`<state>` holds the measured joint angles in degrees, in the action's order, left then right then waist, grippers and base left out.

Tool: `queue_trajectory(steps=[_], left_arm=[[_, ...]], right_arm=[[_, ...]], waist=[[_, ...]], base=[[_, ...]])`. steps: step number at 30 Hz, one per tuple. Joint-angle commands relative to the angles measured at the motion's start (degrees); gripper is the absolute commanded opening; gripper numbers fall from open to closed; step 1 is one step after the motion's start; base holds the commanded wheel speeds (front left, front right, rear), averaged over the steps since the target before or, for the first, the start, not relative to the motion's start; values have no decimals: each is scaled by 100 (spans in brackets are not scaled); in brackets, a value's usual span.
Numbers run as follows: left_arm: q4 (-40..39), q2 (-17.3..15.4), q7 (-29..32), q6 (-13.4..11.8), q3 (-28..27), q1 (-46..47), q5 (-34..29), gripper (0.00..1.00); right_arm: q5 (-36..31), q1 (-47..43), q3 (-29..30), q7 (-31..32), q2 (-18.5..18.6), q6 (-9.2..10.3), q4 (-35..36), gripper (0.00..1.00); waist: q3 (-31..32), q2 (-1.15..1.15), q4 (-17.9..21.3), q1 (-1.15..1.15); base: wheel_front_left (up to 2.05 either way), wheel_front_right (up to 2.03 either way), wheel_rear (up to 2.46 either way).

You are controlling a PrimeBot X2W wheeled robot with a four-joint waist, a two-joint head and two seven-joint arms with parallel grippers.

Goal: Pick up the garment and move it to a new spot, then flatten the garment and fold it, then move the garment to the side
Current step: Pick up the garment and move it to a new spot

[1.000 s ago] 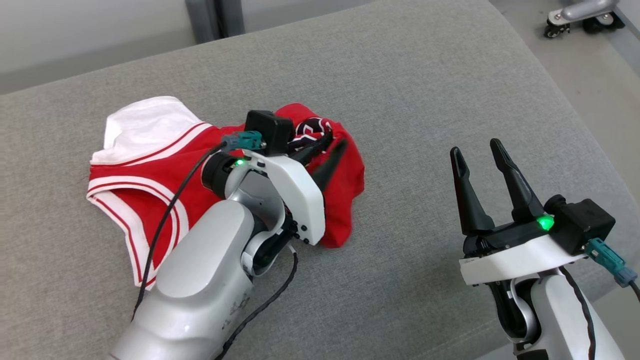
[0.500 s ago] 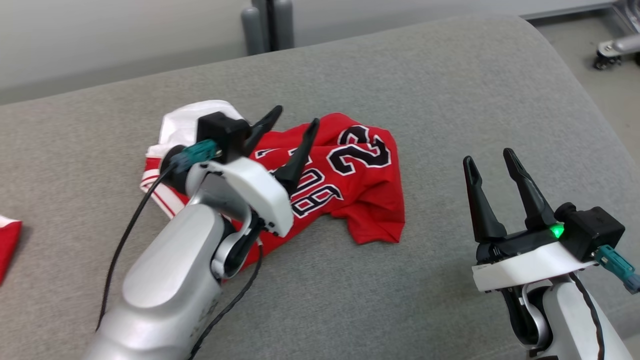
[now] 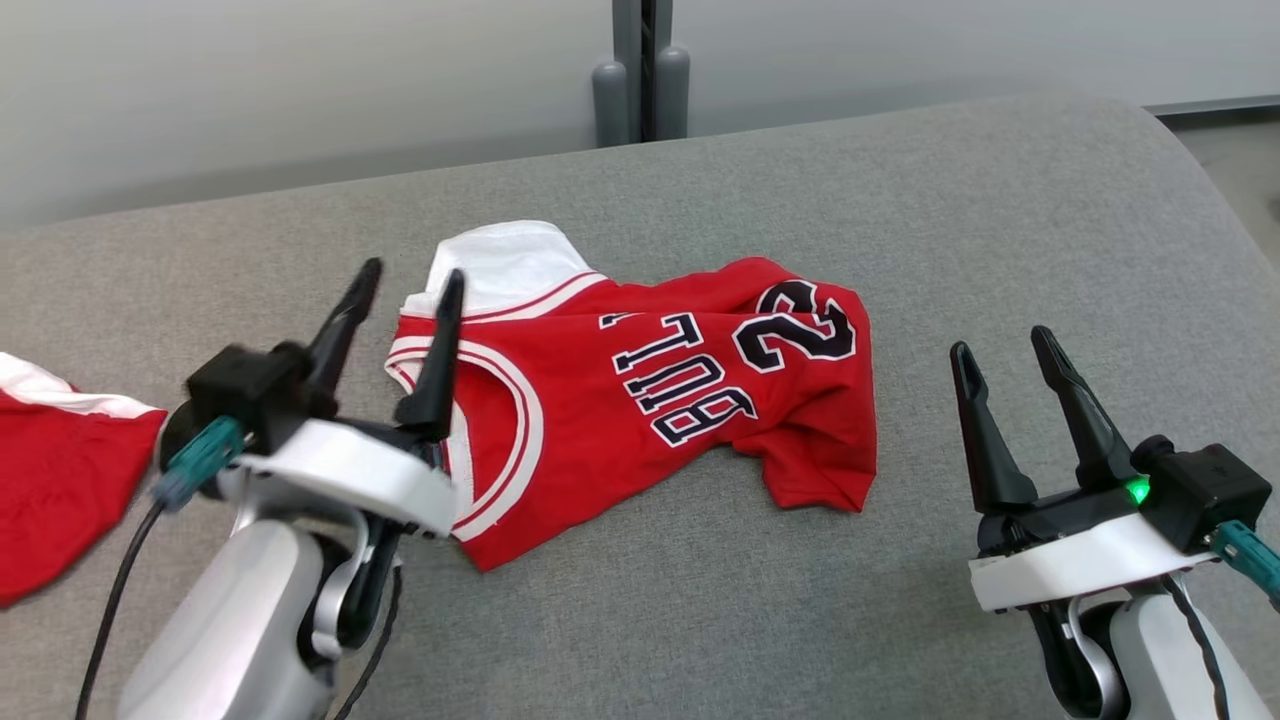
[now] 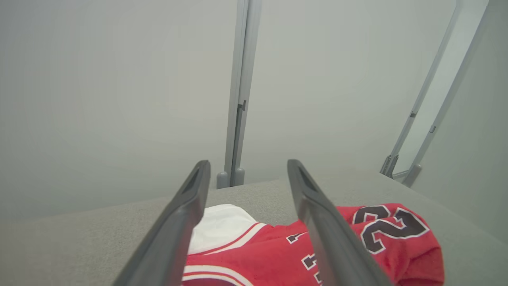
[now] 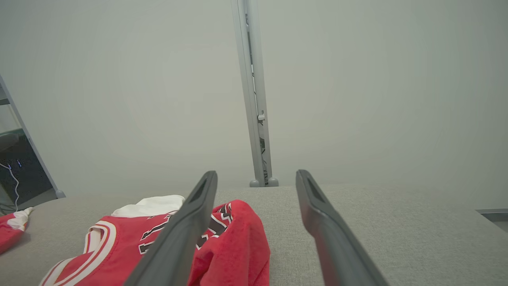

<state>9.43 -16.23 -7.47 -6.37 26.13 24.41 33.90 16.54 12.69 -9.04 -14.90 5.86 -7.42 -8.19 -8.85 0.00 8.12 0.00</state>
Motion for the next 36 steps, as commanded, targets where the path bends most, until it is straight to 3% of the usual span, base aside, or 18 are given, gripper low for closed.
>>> queue_trajectory(steps=[1,8,16,23,36], left_arm=[[-150,-89,-163,-130,-142,-229,28,100],[-668,-317,-570,-562,-595,-949,-33,100],[-1000,-318,-733,-792,-983,-1680,18,100],[-1113,-177,-779,-927,-1153,-2141,-88,100],[-1098,-18,-780,-822,-1202,-2203,-196,100]], right_arm=[[-63,-65,47,-18,68,-13,61,100],[-108,-215,151,-19,131,-13,217,100],[-172,-411,358,-18,105,-13,296,100],[-207,-515,535,-18,113,-13,339,100],[-212,-528,517,-19,79,-13,279,100]], waist=[[60,0,-68,0],[126,0,-193,0],[223,0,-296,0],[303,0,-327,0],[308,0,-360,0]], base=[[0,0,0],[0,0,0],[0,0,0],[0,0,0],[0,0,0]])
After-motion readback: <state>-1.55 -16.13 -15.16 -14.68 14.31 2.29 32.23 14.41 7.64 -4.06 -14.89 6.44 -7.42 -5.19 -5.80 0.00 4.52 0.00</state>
